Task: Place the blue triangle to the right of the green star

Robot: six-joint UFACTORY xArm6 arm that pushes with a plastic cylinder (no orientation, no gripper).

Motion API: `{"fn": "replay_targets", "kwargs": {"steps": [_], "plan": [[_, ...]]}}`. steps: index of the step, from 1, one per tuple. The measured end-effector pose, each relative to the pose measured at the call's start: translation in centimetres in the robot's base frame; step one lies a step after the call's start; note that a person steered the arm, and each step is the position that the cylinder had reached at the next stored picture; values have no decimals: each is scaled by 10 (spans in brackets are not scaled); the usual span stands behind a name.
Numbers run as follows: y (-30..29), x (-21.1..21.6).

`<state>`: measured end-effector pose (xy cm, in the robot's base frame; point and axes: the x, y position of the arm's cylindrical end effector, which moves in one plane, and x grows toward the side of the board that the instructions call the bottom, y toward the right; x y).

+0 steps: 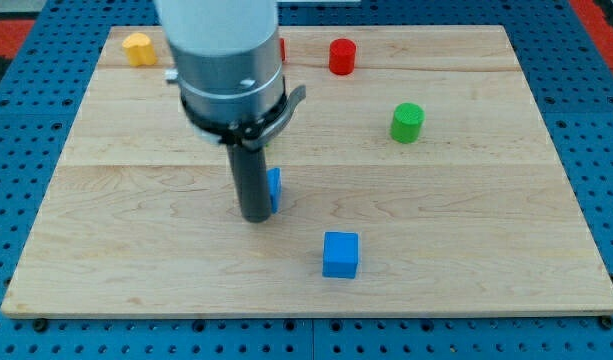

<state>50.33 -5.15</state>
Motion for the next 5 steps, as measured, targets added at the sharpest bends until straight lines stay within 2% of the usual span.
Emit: {"fn": "replay_targets", "kwargs": {"steps": [2, 3, 5], "plan": [[41, -65], [43, -86], [52, -74]]}}
